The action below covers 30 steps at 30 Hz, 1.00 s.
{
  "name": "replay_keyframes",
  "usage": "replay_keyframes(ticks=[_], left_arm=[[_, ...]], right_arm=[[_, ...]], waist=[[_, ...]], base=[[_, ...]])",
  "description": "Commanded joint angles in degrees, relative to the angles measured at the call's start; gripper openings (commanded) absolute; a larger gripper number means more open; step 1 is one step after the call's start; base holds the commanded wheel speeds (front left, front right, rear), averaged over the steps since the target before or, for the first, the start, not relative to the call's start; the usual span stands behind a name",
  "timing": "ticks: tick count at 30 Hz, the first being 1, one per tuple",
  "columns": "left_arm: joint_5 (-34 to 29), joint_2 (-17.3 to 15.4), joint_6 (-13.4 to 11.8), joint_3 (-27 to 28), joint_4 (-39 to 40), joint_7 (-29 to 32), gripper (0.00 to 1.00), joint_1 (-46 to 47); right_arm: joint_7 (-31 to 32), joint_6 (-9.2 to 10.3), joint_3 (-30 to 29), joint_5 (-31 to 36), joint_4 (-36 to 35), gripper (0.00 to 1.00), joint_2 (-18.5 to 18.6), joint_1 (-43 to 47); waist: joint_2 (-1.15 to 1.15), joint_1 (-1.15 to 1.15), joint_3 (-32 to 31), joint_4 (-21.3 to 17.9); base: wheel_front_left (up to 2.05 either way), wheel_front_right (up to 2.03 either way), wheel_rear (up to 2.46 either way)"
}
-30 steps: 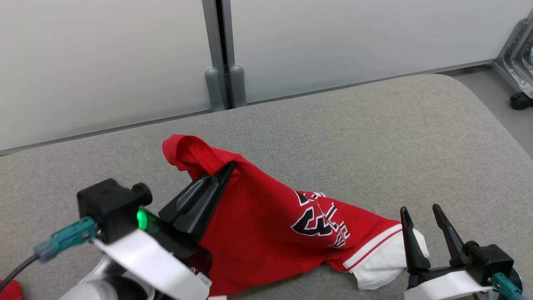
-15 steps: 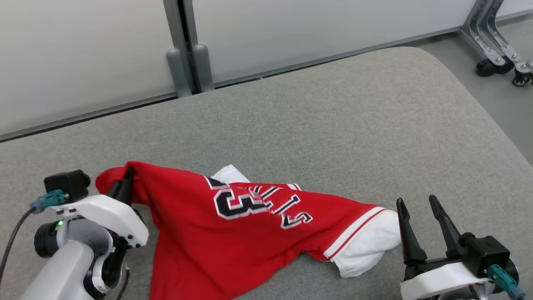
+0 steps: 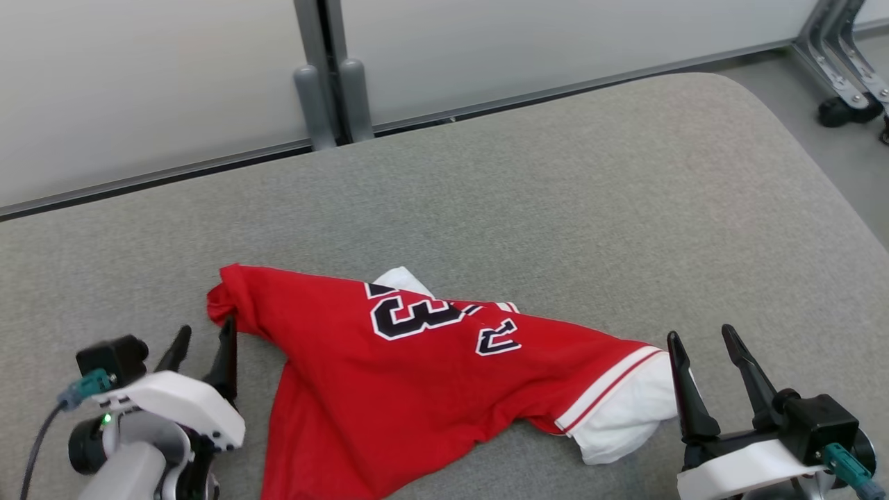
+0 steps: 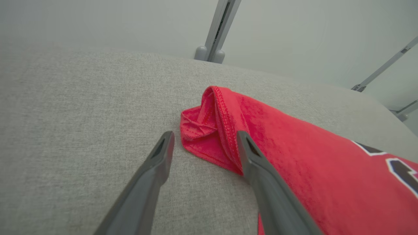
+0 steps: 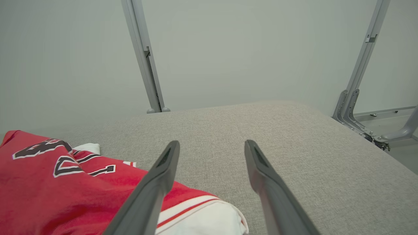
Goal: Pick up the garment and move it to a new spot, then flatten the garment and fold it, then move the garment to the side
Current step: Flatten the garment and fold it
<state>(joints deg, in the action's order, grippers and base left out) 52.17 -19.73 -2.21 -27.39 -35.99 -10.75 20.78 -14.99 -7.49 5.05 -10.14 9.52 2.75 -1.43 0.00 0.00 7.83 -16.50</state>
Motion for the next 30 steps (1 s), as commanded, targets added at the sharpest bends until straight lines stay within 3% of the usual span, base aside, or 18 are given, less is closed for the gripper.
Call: replay_keyframes(ticks=[1, 7, 15, 20, 21, 22, 25, 30], left_arm=[[0.1, -0.2, 0.2, 0.2, 0.4, -0.3, 1.00, -0.6], [-0.2, -0.2, 0.7, -3.5, 9.6, 2.0, 1.00, -8.7], [-0.6, -2.2, -3.8, -8.2, 21.0, 9.8, 1.00, -16.7], [2.2, -2.5, -3.1, -9.5, 23.2, 14.6, 1.00, -19.1], [2.2, -2.5, -3.4, -9.7, 23.0, 15.0, 0.96, -19.2], [2.7, -2.2, -2.8, -9.9, 22.9, 15.2, 0.00, -19.2], [2.7, -2.4, -2.6, -9.3, 23.9, 14.2, 0.00, -18.9], [3.5, -4.8, -4.5, -6.7, 27.4, 12.3, 0.00, -21.7]], right_arm=[[-0.3, -0.01, -0.3, 0.1, -0.2, 1.00, 0.3, 0.5], [-0.3, -0.01, -0.5, 0.5, -0.4, 1.00, 0.3, 1.5], [-0.3, -0.01, 0.1, 0.3, -0.4, 1.00, 0.3, 1.0], [-0.3, -0.01, 0.2, 0.2, -0.1, 1.00, 0.3, 1.2], [-0.3, -0.01, 0.3, 0.1, -0.1, 1.00, 0.3, 1.1], [-0.3, -0.01, 0.5, -0.2, 0.0, 1.00, 0.3, 0.8], [-0.3, -0.01, 0.0, -0.4, -0.1, 1.00, 0.3, 1.1], [-0.3, -0.01, -0.9, -0.5, 0.0, 1.00, 0.3, 2.2]], waist=[[0.00, 0.00, -0.6, 0.9], [0.00, 0.00, -2.5, 4.1], [0.00, 0.00, -2.7, 5.9], [0.00, 0.00, -2.5, 6.1], [0.00, 0.00, -2.4, 6.0], [0.00, 0.00, -2.3, 5.8], [0.00, 0.00, -2.3, 6.1], [0.00, 0.00, -2.7, 8.2]], base=[[0.00, 0.00, 0.00], [0.00, 0.00, 0.00], [0.00, 0.00, 0.00], [0.00, 0.00, 0.00], [0.00, 0.00, 0.00], [0.00, 0.00, 0.00], [0.00, 0.00, 0.00], [0.00, 0.00, 0.00]])
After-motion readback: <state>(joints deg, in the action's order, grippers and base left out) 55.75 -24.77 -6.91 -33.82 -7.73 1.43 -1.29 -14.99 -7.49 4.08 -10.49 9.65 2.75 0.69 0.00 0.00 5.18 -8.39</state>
